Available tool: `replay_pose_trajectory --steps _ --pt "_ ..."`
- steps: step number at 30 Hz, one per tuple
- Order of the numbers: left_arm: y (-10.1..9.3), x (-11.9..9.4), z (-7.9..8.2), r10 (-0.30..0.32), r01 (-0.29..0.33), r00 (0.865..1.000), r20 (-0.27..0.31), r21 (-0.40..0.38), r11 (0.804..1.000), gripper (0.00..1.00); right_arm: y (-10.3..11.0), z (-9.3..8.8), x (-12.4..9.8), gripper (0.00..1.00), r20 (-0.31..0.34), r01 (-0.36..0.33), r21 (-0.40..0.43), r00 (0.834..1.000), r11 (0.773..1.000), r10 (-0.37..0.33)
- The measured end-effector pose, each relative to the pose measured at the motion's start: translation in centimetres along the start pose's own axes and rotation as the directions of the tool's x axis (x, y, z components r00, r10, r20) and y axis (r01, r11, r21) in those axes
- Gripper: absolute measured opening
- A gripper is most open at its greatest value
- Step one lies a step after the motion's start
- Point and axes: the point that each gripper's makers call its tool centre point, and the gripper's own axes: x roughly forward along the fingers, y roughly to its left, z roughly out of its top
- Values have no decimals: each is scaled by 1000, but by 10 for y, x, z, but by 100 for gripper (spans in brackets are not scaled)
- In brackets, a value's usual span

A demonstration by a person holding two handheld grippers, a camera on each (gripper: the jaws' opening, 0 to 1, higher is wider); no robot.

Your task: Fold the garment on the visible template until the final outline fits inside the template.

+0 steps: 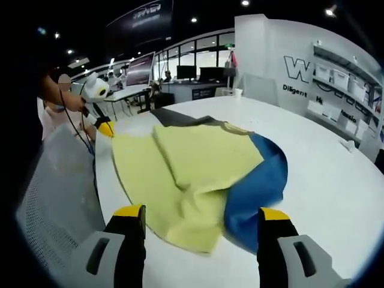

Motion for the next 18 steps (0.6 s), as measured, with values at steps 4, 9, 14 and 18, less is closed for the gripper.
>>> replay_pose_trajectory --steps 4,9,14,18 --pt "6 -2 -7 -1 1 1000 -21 3 1000 6 0 -1 -1 74 -2 -1 0 1000 1000 1" --pt "21 0 -16 32 -32 998 -55 12 999 6 2 -2 -1 73 -6 -6 1 1000 1000 6" --pt "23 4 -21 55 -51 996 -71 60 997 6 4 -3 -2 72 -9 -8 -2 1000 1000 8" --pt "17 8 -22 44 -38 996 -74 80 996 6 8 -5 -2 70 -13 -17 -1 1000 1000 17"
